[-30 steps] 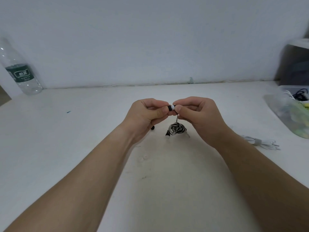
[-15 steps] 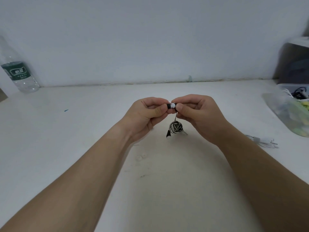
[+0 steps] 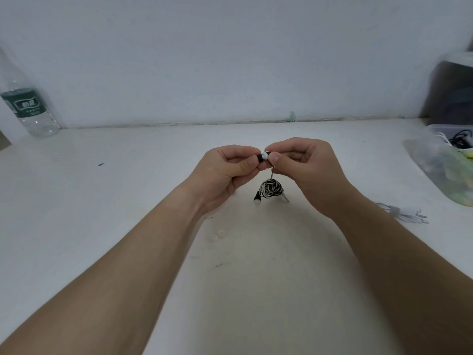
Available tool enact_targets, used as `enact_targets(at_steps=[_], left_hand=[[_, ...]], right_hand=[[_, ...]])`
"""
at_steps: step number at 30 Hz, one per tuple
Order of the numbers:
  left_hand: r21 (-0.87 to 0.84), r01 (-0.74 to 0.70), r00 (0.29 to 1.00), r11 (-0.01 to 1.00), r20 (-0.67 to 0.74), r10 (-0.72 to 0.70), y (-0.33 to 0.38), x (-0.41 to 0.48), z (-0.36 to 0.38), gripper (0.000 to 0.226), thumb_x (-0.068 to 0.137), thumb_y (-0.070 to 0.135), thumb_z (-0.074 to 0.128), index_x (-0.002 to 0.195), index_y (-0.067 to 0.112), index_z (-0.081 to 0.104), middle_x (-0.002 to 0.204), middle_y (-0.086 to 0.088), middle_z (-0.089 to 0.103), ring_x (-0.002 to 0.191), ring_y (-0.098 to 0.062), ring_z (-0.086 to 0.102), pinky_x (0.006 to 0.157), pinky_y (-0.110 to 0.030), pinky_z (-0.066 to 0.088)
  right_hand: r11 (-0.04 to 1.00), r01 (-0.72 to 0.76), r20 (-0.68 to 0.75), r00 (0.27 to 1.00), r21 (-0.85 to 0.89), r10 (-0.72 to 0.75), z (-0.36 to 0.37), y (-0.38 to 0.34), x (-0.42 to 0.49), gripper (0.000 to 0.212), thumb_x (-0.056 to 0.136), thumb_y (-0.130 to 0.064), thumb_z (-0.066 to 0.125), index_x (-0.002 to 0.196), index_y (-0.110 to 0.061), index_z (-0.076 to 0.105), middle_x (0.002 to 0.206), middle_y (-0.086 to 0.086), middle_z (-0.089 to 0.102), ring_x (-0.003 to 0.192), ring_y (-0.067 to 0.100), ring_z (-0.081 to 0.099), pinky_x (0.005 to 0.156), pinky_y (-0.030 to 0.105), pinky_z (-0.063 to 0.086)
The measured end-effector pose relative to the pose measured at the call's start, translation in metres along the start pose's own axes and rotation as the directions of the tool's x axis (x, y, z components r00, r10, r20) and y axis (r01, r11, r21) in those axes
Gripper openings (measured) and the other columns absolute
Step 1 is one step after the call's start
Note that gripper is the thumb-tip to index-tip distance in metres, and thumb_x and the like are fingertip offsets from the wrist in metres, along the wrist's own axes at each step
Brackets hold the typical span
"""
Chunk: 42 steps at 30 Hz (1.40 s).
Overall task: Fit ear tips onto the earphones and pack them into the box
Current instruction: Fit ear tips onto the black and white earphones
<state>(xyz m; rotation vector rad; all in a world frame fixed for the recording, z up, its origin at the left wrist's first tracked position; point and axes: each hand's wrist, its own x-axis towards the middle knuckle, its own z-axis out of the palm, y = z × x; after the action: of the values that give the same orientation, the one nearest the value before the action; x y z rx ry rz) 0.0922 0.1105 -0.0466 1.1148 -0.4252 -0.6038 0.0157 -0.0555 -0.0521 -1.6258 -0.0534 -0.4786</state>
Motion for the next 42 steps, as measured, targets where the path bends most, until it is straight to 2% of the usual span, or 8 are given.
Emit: enact_targets(at_steps=[6, 12, 17, 21, 27, 31, 37, 42], left_hand=[[0.005, -0.018, 0.999, 1.0, -0.035, 0.018, -0.001, 0.001, -0.001, 0.017, 0.089, -0.01, 0.059, 0.085, 0.003, 0.069, 0.083, -0.01, 0.077, 0.078, -0.017, 0.076, 0.07, -0.018, 0.058], [0.03, -0.032, 0.998, 0.999, -0.058, 0.034, -0.002, 0.003, -0.002, 0.014, 0.09, -0.006, 0.06, 0.089, 0.005, 0.069, 0.08, -0.008, 0.076, 0.076, -0.014, 0.075, 0.071, -0.018, 0.058], [0.022, -0.011, 0.999, 1.0, -0.045, 0.012, -0.003, 0.004, -0.004, 0.011, 0.081, 0.001, 0.067, 0.083, 0.01, 0.074, 0.083, -0.009, 0.076, 0.074, -0.012, 0.073, 0.07, -0.017, 0.058], [-0.014, 0.006, 1.0, 1.0, 0.004, -0.006, -0.001, 0.002, -0.002, 0.023, 0.093, -0.006, 0.056, 0.084, 0.008, 0.072, 0.083, -0.008, 0.076, 0.076, -0.012, 0.075, 0.069, -0.016, 0.058], [-0.033, 0.015, 1.0, 0.999, 0.011, -0.015, -0.001, 0.001, -0.001, 0.023, 0.091, -0.006, 0.057, 0.081, 0.008, 0.072, 0.082, -0.01, 0.075, 0.072, -0.014, 0.074, 0.065, -0.016, 0.057], [-0.041, 0.021, 1.0, 0.999, 0.006, -0.02, -0.002, 0.001, -0.001, 0.021, 0.084, -0.004, 0.062, 0.075, 0.01, 0.075, 0.081, -0.009, 0.075, 0.071, -0.014, 0.074, 0.064, -0.017, 0.058], [-0.02, 0.015, 1.0, 1.0, 0.002, -0.015, -0.001, 0.001, -0.003, 0.011, 0.077, 0.004, 0.068, 0.084, 0.011, 0.072, 0.085, -0.01, 0.075, 0.071, -0.013, 0.072, 0.065, -0.017, 0.057], [0.033, -0.013, 0.999, 0.999, -0.033, 0.014, 0.0, 0.002, -0.003, 0.015, 0.094, -0.002, 0.059, 0.094, 0.009, 0.069, 0.085, -0.008, 0.075, 0.075, -0.012, 0.072, 0.069, -0.017, 0.057]], right_hand=[[1.0, 0.014, -0.053, 0.998, -0.025, -0.016, 0.004, -0.002, -0.001, 0.01, 0.089, 0.0, 0.071, 0.093, -0.008, 0.074, 0.082, 0.014, 0.077, 0.085, 0.026, 0.075, 0.085, 0.032, 0.058], [0.994, 0.057, -0.118, 0.991, -0.09, -0.067, 0.011, 0.0, -0.003, 0.011, 0.087, -0.003, 0.074, 0.09, -0.013, 0.075, 0.077, 0.005, 0.077, 0.083, 0.027, 0.075, 0.083, 0.034, 0.06], [0.999, 0.023, -0.071, 0.997, -0.048, -0.026, 0.006, -0.001, -0.002, 0.015, 0.09, 0.001, 0.069, 0.092, -0.013, 0.075, 0.083, 0.012, 0.077, 0.084, 0.023, 0.074, 0.079, 0.029, 0.058], [1.0, -0.009, -0.022, 1.0, 0.002, 0.009, 0.003, -0.002, -0.002, 0.014, 0.092, 0.002, 0.066, 0.096, -0.009, 0.074, 0.088, 0.017, 0.077, 0.086, 0.022, 0.074, 0.08, 0.029, 0.057], [1.0, 0.015, -0.017, 1.0, -0.017, -0.015, 0.002, -0.002, -0.002, 0.01, 0.091, 0.0, 0.069, 0.097, -0.006, 0.074, 0.087, 0.018, 0.076, 0.088, 0.03, 0.074, 0.088, 0.038, 0.059], [0.999, 0.025, -0.028, 0.999, -0.038, -0.026, 0.003, -0.004, -0.003, 0.011, 0.088, 0.0, 0.071, 0.094, -0.008, 0.074, 0.084, 0.014, 0.076, 0.084, 0.024, 0.074, 0.088, 0.036, 0.059], [0.999, 0.018, -0.049, 0.999, -0.03, -0.019, 0.003, -0.005, -0.003, 0.013, 0.09, 0.001, 0.07, 0.094, -0.01, 0.074, 0.084, 0.012, 0.077, 0.083, 0.023, 0.074, 0.083, 0.032, 0.059], [1.0, 0.006, -0.096, 0.995, -0.006, -0.007, 0.005, -0.003, -0.003, 0.016, 0.09, 0.002, 0.068, 0.093, -0.013, 0.074, 0.079, 0.007, 0.077, 0.081, 0.018, 0.072, 0.079, 0.029, 0.058]])
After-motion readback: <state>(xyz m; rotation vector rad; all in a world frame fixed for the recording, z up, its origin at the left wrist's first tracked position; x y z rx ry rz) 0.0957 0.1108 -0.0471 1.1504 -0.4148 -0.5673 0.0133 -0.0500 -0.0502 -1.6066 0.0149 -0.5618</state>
